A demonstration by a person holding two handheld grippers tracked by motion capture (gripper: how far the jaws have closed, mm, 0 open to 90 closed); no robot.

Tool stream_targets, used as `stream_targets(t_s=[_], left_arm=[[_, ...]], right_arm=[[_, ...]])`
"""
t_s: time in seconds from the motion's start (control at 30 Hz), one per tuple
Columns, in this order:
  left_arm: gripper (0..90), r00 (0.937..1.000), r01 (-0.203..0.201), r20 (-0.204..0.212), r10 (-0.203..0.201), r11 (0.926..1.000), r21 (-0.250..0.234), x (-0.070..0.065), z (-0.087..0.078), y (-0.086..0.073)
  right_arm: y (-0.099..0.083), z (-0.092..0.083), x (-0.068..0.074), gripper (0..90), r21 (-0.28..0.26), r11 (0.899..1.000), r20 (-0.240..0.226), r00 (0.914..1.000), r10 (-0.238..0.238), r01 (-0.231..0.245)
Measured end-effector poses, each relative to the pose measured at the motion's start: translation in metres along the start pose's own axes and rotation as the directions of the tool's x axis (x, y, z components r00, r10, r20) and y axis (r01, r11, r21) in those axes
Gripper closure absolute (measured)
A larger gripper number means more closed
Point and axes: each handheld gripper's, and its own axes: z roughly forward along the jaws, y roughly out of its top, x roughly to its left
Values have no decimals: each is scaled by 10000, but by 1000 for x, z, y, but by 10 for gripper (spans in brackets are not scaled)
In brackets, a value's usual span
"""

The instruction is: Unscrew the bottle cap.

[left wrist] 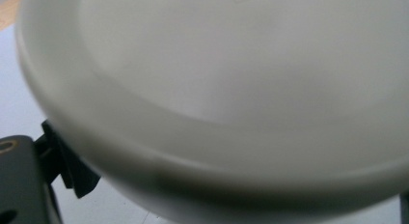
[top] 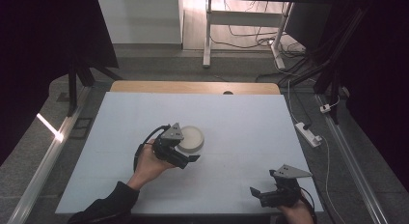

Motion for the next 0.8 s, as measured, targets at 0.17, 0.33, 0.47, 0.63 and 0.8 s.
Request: stream_targets(t_s=[0.17,0.33,0.47,0.63,0.8], left_arm=[[74,10000,26,32,-26,10000,-3,1,1,-1],[74,10000,-25,73,25,10000,2,0,1,-1],[74,10000,-9,87,9,10000,-15,0,2,-2],[74,9999,-8,113,8,10000,-21,-1,2,-2],[74,9999,-23,142,24,10000,-55,-1,3,-2]], right_arm=[[1,0,1,0,-71,9999,-39,9999,-95,95],[6,-2,5,0,-356,9991,-172,9996,-244,238],[11,-2,10,0,-560,9978,-298,9988,-376,359],[19,-1,16,0,-818,9958,-613,9971,-460,409],[27,-1,20,0,-1304,9906,-930,9942,-532,408]])
